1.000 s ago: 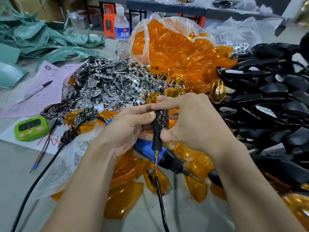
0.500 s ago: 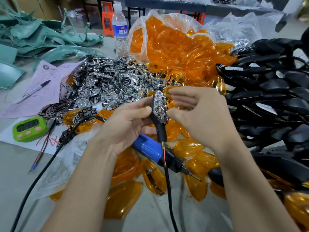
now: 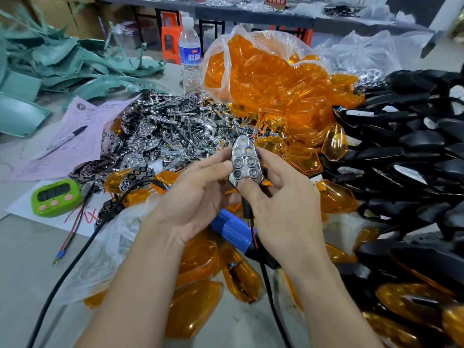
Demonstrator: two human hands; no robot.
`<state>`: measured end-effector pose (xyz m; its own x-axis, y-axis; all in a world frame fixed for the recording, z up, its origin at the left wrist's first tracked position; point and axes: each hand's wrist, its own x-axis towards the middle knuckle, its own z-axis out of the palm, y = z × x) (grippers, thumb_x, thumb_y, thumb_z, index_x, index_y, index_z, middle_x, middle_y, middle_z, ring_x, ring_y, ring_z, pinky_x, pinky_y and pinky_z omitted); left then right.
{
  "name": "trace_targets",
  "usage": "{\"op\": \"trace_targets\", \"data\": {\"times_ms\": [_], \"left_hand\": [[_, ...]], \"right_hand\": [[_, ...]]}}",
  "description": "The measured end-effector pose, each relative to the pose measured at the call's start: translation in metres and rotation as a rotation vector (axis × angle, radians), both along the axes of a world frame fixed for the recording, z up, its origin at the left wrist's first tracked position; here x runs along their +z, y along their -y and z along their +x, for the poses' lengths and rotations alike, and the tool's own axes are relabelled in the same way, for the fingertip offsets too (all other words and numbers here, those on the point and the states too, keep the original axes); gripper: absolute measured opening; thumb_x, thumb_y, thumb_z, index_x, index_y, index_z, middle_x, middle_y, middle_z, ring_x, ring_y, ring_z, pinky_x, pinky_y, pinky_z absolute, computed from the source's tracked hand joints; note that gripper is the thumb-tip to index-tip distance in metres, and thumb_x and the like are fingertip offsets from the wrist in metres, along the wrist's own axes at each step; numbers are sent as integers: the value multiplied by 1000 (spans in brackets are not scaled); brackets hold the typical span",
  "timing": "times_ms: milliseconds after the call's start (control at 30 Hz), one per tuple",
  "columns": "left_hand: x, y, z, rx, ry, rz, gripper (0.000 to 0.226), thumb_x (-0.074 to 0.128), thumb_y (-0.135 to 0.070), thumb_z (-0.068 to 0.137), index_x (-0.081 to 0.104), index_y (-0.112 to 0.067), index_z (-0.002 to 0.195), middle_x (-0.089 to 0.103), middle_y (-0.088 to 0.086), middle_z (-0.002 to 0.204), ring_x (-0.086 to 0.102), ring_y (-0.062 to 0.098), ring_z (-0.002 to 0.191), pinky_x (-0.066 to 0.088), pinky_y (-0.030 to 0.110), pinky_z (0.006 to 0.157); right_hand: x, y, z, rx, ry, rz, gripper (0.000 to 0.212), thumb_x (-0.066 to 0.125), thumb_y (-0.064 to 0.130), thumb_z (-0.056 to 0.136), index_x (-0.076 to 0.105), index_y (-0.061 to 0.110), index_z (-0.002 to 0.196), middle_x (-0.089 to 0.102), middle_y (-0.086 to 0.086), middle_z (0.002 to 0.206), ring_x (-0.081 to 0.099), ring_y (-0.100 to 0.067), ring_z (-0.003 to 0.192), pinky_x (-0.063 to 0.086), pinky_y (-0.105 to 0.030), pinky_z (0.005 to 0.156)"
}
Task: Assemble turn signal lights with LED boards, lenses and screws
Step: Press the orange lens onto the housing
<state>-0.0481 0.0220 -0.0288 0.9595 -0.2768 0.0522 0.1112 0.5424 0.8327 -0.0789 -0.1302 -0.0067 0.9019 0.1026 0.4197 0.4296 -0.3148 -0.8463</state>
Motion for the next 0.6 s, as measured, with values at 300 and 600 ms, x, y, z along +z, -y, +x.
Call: {"op": "trace_targets", "data": {"times_ms": [300, 600], "left_hand": [[5, 18, -2, 395, 197, 327, 39, 65, 2, 96, 71, -20, 128, 79, 5, 111, 75, 22, 101, 61, 31, 78], [1, 26, -10, 745, 318, 622, 45, 78, -21, 79, 74, -33, 122, 77, -17, 115, 72, 0, 107, 57, 16, 88]], "right_hand": [[-5, 12, 12, 255, -319, 157, 75, 64, -6, 91, 56, 58, 130, 78, 8, 107, 77, -22, 88, 65, -39, 71], [-23, 11, 9, 24, -170, 53, 69, 74, 2, 88, 61, 59, 124, 79, 17, 90, 76, -6, 86, 62, -25, 81]]}}
